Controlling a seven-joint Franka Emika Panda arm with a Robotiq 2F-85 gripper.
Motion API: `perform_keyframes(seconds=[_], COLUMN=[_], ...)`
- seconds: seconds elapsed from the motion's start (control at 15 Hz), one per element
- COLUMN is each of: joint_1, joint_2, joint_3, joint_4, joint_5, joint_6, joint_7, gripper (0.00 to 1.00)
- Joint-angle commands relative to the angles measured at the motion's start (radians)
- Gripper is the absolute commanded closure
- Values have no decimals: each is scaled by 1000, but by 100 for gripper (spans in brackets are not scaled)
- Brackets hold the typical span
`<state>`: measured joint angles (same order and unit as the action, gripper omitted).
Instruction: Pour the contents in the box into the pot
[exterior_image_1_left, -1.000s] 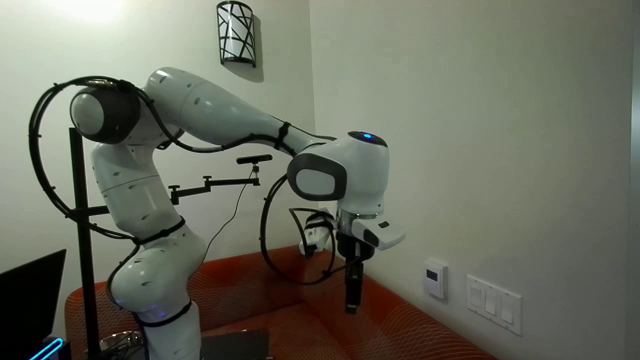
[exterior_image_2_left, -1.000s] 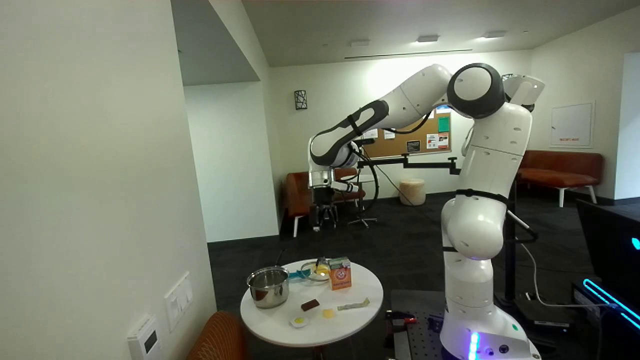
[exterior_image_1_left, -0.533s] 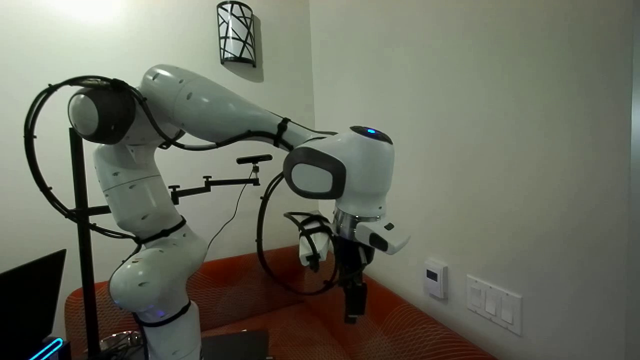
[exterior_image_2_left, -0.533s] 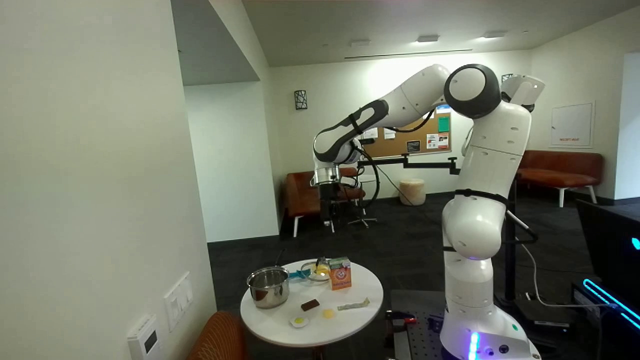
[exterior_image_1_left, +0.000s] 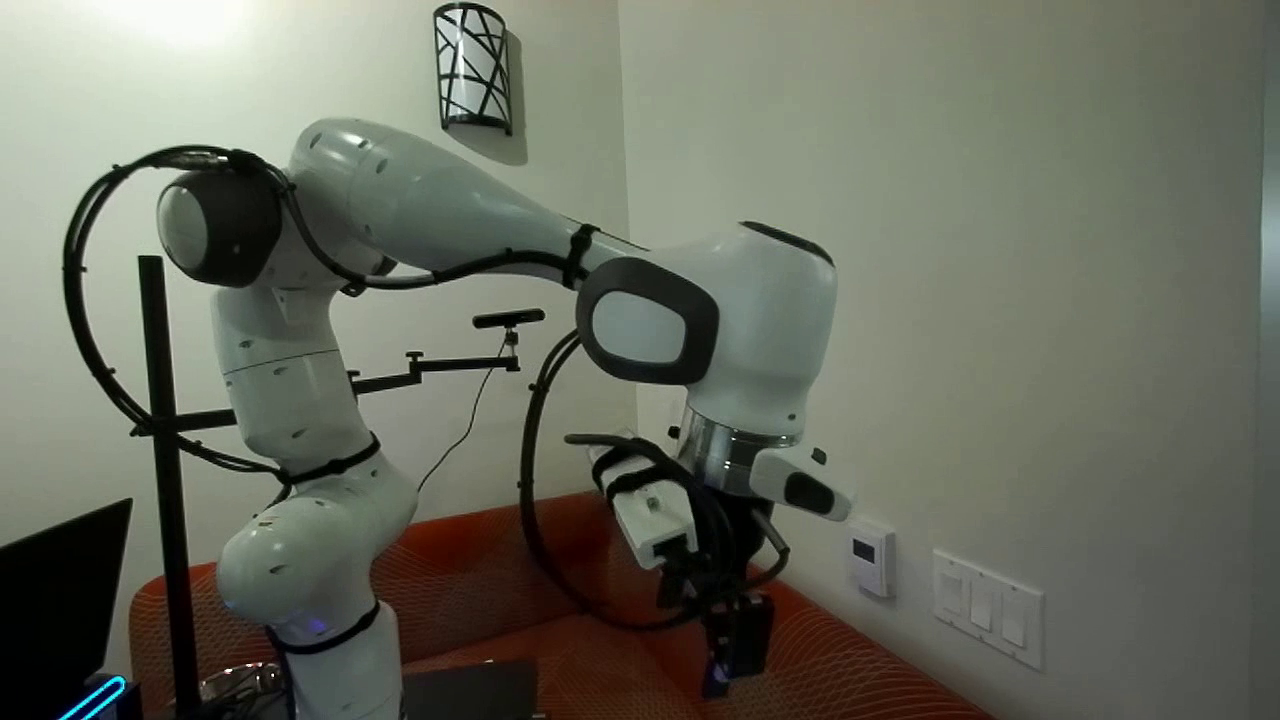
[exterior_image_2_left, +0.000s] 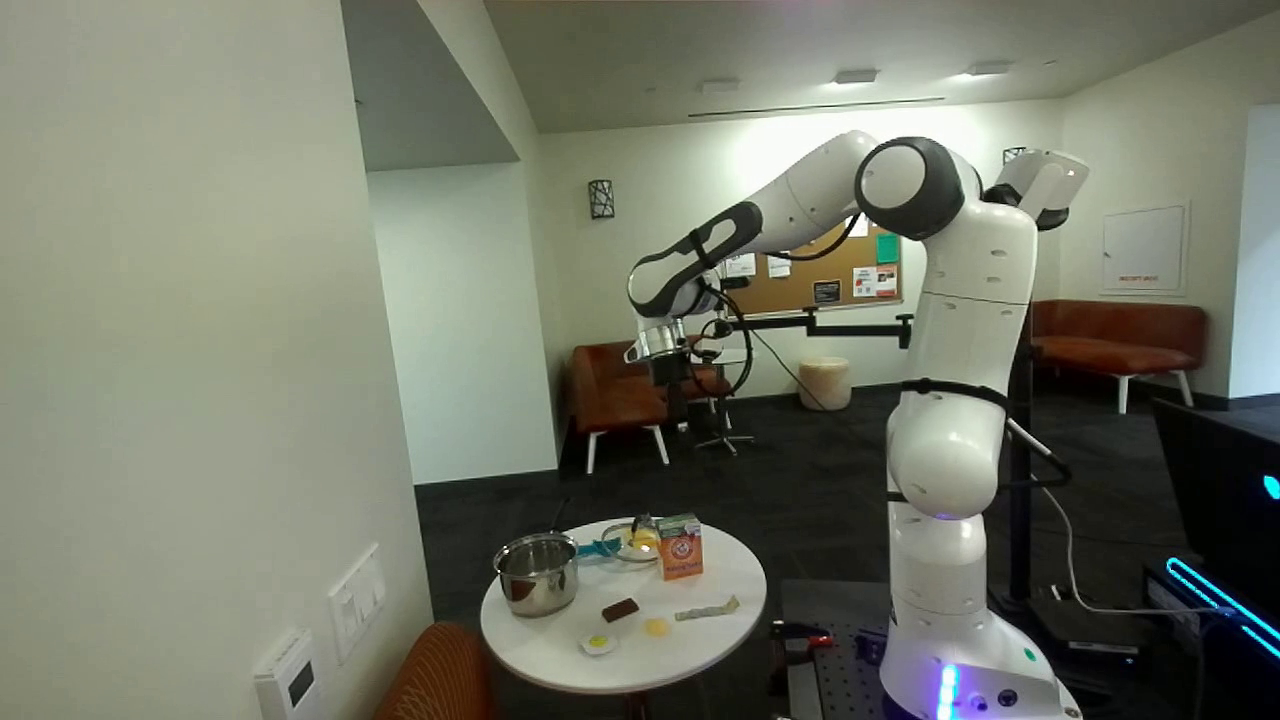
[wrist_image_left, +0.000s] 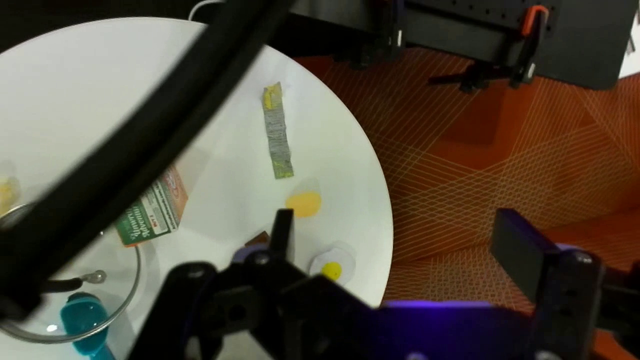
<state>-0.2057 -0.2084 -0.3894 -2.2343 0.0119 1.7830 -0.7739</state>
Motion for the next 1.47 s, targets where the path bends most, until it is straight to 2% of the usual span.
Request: perform_keyframes(seconds=[0.0, 0.2, 0.4, 0.87, 1.4], joint_1=[-18, -37, -65, -132, -157], joint_2=[66, 122, 187, 341, 455], joint_3=[4, 6, 4, 19, 53], joint_4=[76, 124, 175, 220, 245], joint_5=[-60, -122, -143, -123, -146], joint_6=[-58, -60, -36, 127, 202], joint_7=[-157, -267, -309, -227, -211], gripper=[0, 0, 0, 0, 0])
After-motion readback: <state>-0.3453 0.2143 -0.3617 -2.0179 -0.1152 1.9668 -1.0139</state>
